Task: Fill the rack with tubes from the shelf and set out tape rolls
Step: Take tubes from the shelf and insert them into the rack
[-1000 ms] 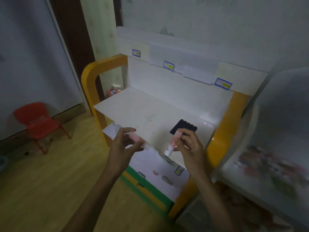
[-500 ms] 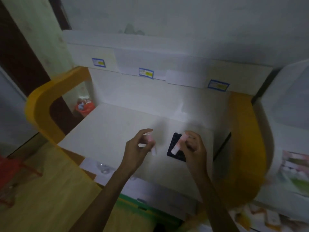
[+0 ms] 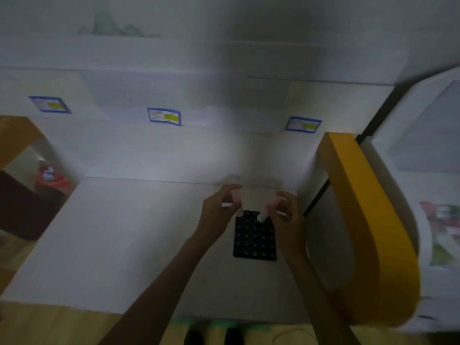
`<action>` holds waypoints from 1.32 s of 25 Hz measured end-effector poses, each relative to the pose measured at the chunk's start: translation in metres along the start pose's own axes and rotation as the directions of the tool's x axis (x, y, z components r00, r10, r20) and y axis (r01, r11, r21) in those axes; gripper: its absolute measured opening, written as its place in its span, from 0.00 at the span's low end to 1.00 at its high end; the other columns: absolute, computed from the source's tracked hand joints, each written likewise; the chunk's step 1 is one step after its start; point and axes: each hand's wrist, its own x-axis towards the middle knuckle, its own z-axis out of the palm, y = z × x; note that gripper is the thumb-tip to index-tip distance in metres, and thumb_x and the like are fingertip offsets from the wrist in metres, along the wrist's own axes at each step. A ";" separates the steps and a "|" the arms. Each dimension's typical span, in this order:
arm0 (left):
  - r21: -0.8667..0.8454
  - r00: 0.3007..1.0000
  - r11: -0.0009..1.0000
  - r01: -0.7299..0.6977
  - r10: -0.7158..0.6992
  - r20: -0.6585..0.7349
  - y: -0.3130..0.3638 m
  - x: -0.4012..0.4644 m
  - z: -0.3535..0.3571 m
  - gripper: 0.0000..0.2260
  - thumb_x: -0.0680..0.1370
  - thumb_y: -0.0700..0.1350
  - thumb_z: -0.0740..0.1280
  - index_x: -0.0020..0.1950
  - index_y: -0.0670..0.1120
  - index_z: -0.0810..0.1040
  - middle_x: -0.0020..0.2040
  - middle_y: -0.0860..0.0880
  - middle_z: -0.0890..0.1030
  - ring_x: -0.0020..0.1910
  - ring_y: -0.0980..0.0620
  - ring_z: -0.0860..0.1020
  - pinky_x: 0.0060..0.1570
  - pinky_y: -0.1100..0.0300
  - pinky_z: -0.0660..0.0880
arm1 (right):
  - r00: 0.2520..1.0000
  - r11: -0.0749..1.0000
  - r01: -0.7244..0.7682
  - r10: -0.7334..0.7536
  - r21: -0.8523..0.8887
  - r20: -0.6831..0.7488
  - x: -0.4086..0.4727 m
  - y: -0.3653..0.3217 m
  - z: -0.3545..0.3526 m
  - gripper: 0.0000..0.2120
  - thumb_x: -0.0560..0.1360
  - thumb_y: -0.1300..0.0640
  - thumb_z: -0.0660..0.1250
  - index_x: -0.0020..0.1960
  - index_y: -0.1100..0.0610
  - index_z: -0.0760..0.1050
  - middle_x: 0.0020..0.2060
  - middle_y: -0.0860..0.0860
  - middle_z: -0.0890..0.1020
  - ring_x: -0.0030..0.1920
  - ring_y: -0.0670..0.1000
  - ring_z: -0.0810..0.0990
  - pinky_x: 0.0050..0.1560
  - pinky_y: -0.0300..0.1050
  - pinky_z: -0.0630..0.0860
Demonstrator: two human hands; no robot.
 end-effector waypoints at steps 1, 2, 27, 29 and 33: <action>-0.008 1.000 1.000 0.004 -0.004 0.007 -0.003 0.004 0.003 0.16 0.73 0.36 0.72 0.60 0.46 0.79 0.48 0.53 0.82 0.47 0.65 0.78 0.46 0.75 0.73 | 1.000 1.000 -0.003 0.003 0.003 -0.018 0.001 0.001 0.000 0.18 0.74 0.56 0.70 0.63 0.51 0.72 0.53 0.43 0.78 0.51 0.36 0.77 0.48 0.35 0.74; -0.022 1.000 1.000 0.007 -0.007 0.021 -0.005 0.007 0.004 0.16 0.73 0.35 0.72 0.60 0.45 0.79 0.47 0.53 0.81 0.47 0.66 0.78 0.46 0.76 0.72 | 0.999 1.000 -0.005 0.005 0.008 -0.043 0.002 0.002 0.000 0.18 0.74 0.56 0.70 0.62 0.50 0.72 0.53 0.42 0.78 0.51 0.35 0.77 0.49 0.36 0.75; -0.136 0.978 0.987 -0.084 0.108 0.179 -0.035 -0.005 0.017 0.15 0.80 0.45 0.63 0.66 0.47 0.76 0.61 0.49 0.79 0.54 0.54 0.80 0.56 0.62 0.77 | 0.989 0.973 0.136 -0.123 -0.186 0.080 0.014 0.020 0.029 0.14 0.77 0.59 0.68 0.62 0.56 0.73 0.54 0.46 0.79 0.53 0.45 0.80 0.56 0.43 0.78; -0.137 0.971 0.989 -0.052 0.083 0.225 -0.034 -0.002 0.015 0.16 0.79 0.46 0.64 0.67 0.47 0.74 0.61 0.49 0.78 0.55 0.51 0.79 0.57 0.64 0.75 | 0.982 0.967 0.171 -0.152 -0.189 0.115 0.013 0.021 0.034 0.14 0.77 0.59 0.67 0.62 0.55 0.73 0.54 0.45 0.79 0.53 0.44 0.79 0.57 0.43 0.78; 0.016 0.970 0.996 -0.082 0.076 0.229 -0.034 -0.006 0.003 0.27 0.77 0.49 0.70 0.73 0.47 0.66 0.66 0.54 0.71 0.64 0.55 0.72 0.63 0.70 0.66 | 0.966 0.958 0.217 -0.184 -0.186 0.180 0.016 0.024 0.039 0.13 0.79 0.58 0.65 0.63 0.56 0.74 0.57 0.51 0.80 0.55 0.48 0.80 0.58 0.44 0.78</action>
